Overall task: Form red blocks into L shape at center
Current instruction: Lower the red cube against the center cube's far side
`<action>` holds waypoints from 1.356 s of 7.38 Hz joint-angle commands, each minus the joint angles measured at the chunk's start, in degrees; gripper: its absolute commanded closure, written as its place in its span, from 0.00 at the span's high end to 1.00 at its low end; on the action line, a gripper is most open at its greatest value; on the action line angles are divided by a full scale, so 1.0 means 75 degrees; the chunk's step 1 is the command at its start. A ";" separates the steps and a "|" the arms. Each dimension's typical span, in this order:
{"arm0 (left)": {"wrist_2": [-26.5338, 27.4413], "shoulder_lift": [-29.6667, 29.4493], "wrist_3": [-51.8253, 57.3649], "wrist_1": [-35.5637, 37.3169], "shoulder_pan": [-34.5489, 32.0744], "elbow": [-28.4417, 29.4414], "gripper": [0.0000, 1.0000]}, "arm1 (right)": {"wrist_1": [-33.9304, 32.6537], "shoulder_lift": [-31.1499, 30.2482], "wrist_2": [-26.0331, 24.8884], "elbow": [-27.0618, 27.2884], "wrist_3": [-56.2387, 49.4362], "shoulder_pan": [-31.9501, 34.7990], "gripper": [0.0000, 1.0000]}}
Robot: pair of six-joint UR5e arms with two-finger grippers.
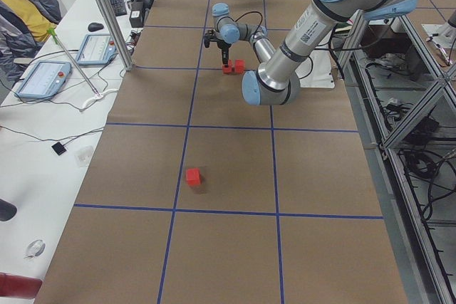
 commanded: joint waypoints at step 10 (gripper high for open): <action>-0.0012 0.0012 0.0002 0.0046 0.0000 -0.0034 0.55 | 0.0000 0.0008 -0.0012 -0.0012 0.0000 0.0000 0.99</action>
